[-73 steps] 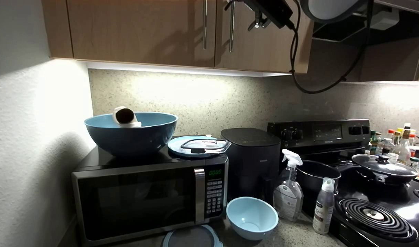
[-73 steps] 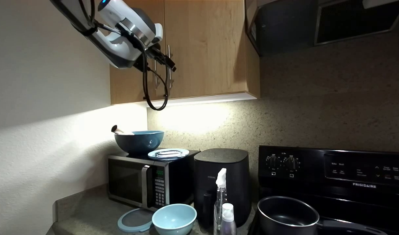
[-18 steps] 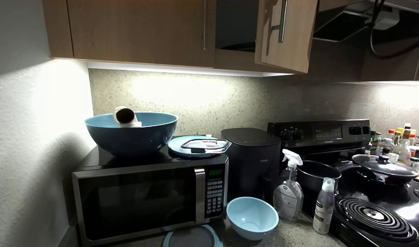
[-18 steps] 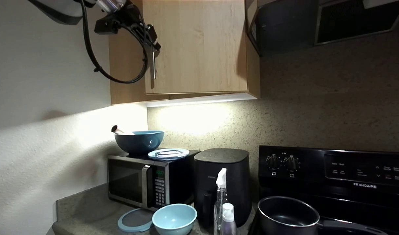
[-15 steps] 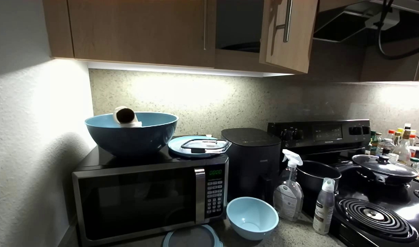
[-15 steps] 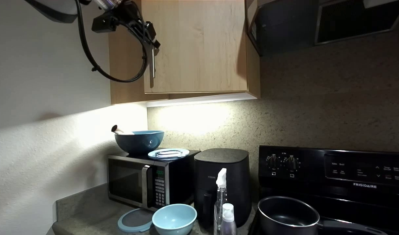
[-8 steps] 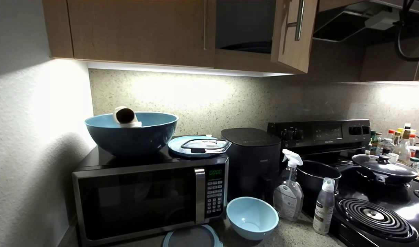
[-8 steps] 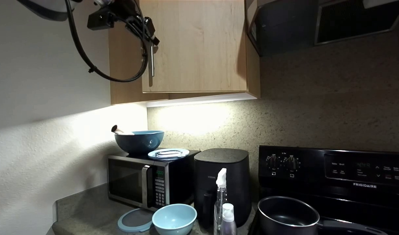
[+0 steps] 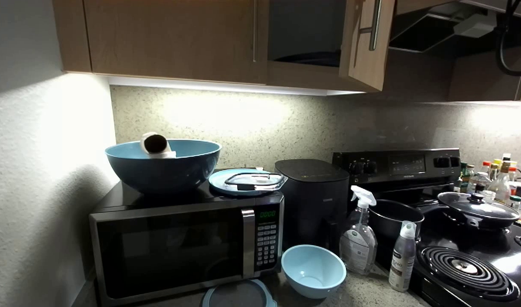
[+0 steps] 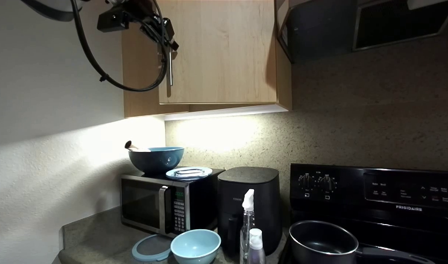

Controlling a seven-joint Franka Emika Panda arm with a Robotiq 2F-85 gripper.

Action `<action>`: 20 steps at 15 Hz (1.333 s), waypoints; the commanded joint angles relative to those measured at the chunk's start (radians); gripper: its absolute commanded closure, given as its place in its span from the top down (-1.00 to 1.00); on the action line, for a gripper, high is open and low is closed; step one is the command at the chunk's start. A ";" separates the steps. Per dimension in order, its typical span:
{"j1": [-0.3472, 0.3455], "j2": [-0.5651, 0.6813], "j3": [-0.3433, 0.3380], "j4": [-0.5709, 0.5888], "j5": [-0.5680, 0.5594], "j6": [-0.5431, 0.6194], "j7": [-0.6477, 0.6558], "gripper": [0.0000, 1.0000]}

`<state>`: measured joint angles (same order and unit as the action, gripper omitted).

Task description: Open the overhead cabinet on the right

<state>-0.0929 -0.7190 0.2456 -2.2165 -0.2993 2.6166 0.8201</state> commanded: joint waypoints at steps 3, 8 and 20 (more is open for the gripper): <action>-0.152 -0.044 0.066 -0.024 0.005 -0.081 0.037 -0.87; -0.180 -0.072 0.078 -0.049 0.011 -0.076 0.035 -0.86; -0.137 -0.248 0.016 -0.190 0.034 -0.097 -0.085 -0.87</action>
<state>-0.1883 -0.8089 0.2991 -2.2742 -0.2811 2.6227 0.7660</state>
